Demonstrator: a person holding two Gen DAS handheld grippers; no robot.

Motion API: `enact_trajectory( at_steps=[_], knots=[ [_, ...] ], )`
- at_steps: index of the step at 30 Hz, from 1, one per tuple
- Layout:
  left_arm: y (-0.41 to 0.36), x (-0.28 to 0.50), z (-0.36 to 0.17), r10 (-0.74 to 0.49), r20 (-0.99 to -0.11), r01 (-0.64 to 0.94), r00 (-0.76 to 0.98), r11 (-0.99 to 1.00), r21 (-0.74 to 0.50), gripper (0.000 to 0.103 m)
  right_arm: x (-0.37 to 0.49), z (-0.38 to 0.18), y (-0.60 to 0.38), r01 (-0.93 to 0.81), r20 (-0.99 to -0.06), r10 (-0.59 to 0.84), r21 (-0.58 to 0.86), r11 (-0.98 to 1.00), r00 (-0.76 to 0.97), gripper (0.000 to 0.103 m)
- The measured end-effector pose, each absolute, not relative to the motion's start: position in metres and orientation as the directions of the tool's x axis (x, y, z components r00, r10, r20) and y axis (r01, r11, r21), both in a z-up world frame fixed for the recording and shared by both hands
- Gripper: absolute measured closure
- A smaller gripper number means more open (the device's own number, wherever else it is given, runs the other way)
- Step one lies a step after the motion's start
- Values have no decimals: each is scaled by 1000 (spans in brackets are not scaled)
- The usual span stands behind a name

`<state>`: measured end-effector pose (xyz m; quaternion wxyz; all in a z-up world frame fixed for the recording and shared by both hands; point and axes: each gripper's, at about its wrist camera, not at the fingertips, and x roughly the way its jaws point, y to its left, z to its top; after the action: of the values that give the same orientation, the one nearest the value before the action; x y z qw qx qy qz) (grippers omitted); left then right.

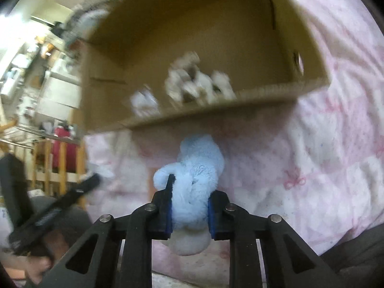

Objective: Organize soft objects
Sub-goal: 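Grasp the white cloth bundle with the left tool while the right tool grasps the light-blue fluffy scrunchie, then carry the white cloth bundle and blue scrunchie over the box with both tools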

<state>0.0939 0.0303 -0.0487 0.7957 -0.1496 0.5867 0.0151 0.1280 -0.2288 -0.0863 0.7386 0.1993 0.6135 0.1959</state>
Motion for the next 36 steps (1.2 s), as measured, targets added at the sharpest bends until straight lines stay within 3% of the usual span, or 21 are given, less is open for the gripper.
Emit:
enact_trajectory(
  at_steps=[19,25,36],
  knots=[
    [35,86,-38,-65,-928,-214,366,965,-152,81,107,-49,-250,-80,-750,611,613,786,253,80],
    [36,77,-5,-110,-897,-204,428,955,-215,81,102,-30,-251,-118,-754,590,584,803,288,80],
    [34,113,41,-86,-850,-127,520,976,-177,81,122,25,-256,-206,-715,574,540,816,399,80]
  ],
)
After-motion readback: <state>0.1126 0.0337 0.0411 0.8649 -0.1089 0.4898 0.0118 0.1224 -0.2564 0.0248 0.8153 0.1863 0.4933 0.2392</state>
